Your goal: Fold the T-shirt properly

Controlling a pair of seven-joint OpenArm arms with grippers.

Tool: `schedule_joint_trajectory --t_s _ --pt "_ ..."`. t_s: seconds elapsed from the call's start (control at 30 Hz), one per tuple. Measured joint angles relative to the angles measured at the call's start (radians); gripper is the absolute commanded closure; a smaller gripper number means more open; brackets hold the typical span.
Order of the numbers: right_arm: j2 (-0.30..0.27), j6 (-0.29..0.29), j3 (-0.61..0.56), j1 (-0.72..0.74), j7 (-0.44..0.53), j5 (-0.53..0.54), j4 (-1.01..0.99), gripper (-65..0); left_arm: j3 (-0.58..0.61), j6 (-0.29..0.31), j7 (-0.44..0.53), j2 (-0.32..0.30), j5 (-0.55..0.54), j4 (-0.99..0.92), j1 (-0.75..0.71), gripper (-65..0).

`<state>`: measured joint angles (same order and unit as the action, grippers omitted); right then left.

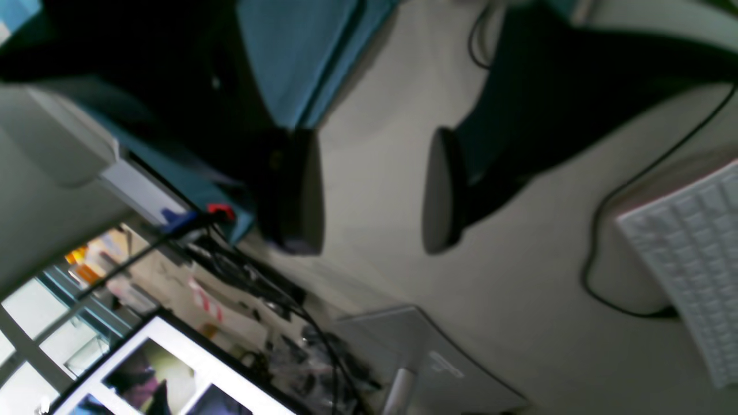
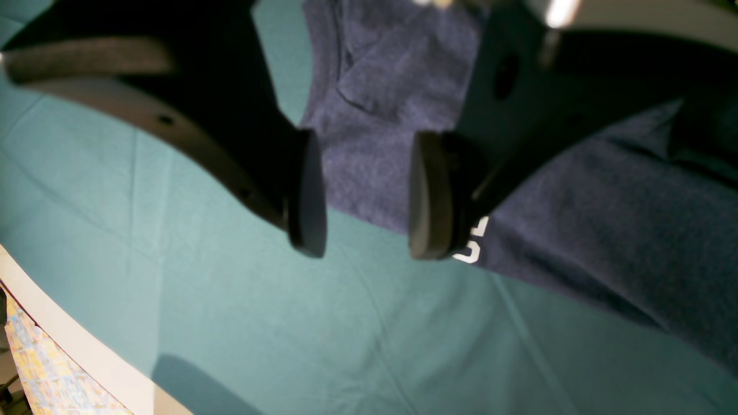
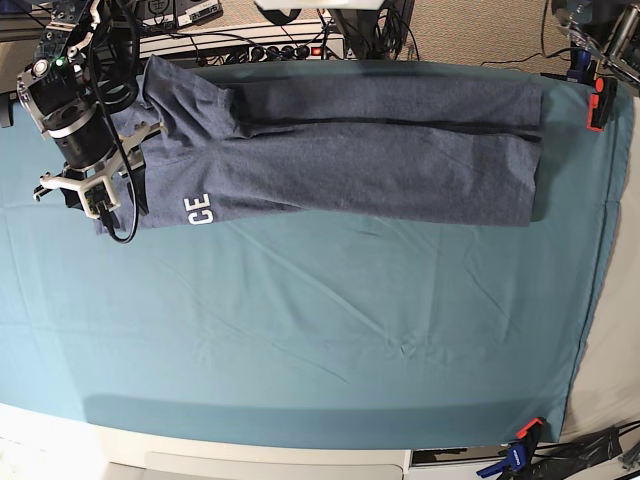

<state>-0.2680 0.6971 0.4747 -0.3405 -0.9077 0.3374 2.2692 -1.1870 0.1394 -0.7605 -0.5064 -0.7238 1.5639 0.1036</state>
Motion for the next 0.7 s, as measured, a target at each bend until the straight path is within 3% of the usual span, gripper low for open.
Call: schedule_joint_trajectory --t_s 0.13,0.43,0.57,0.7 --pt "0.000 0.000 0.000 0.000 0.000 0.000 0.000 -24.8 -0.058 -0.027 0.005 -0.005 0.002 0.000 -0.001 -27.9" --pt "0.000 -0.015 0.000 0.000 0.000 0.000 0.000 -24.8 -0.109 -0.027 0.006 -0.060 -0.025 0.000 -0.092 -27.9" --pt "0.000 -0.016 0.000 0.000 0.000 0.000 0.000 -24.8 -0.109 0.035 -0.036 -0.060 -0.112 0.000 -0.216 -27.9" --pt "0.000 -0.016 0.000 0.000 0.000 0.000 0.000 -24.9 -0.105 0.130 -0.105 -0.060 -0.275 0.000 -0.370 -27.9"
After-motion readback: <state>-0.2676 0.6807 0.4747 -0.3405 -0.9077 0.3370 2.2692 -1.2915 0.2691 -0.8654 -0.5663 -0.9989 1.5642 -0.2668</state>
